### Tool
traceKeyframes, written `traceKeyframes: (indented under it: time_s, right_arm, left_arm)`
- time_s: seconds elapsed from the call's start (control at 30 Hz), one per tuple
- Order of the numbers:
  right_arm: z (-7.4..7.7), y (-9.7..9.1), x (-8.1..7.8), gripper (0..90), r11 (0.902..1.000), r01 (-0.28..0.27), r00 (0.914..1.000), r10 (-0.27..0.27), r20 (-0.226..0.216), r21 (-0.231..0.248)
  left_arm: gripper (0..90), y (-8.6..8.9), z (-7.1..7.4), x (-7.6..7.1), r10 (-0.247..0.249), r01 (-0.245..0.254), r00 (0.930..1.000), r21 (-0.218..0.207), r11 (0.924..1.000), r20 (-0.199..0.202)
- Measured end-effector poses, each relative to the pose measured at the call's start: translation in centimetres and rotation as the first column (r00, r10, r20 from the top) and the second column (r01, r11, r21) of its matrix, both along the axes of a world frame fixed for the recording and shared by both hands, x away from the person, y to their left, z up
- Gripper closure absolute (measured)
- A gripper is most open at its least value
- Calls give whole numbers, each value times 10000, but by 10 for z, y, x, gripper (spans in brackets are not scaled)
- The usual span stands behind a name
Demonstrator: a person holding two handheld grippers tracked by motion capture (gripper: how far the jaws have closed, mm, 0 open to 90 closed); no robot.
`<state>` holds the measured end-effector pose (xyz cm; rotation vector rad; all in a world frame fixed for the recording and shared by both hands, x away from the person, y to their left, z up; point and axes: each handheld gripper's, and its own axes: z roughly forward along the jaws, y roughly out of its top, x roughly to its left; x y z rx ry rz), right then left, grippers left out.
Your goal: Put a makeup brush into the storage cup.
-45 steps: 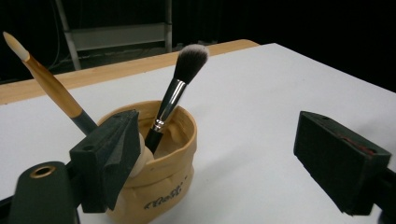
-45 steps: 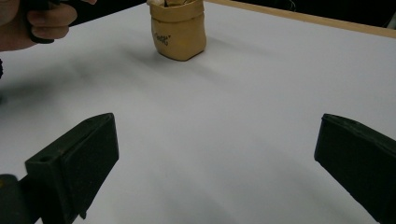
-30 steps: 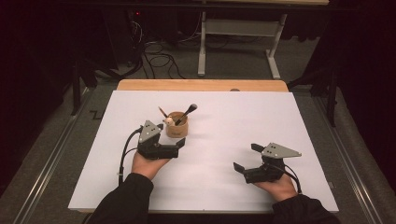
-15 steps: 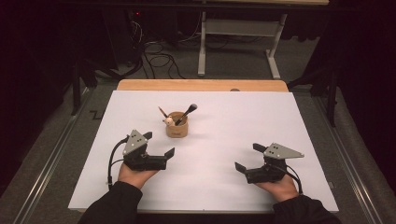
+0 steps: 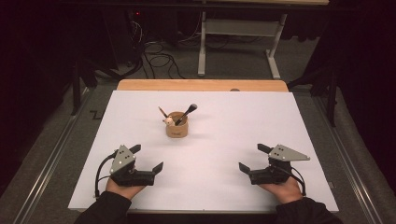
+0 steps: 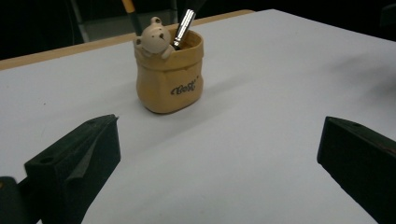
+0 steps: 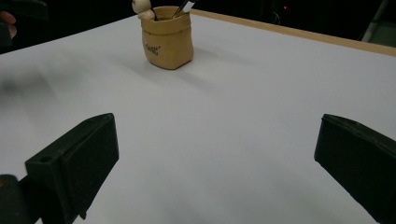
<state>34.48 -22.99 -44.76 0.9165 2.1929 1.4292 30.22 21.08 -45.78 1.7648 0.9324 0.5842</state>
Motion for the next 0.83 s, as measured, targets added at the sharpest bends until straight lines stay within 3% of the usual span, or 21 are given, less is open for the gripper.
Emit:
traceKeyframes:
  time_s: [0.33, 0.53, 0.83]
  right_arm:
    - [6, -16, -8, 4, 9986, 425, 9988, -432, 239, 311]
    - [6, -17, -8, 4, 9984, 462, 9984, -473, 319, 332]
    - [6, -17, -8, 4, 9976, 546, 9977, -561, 371, 420]
  left_arm:
    - [2, -2, -6, 1, -374, 374, 9990, 3, 9993, -232]
    - [2, 1, -8, 4, -297, 288, 9986, -237, 9993, -427]
    - [2, 2, -8, 5, -154, 144, 9986, -192, 9997, -512]
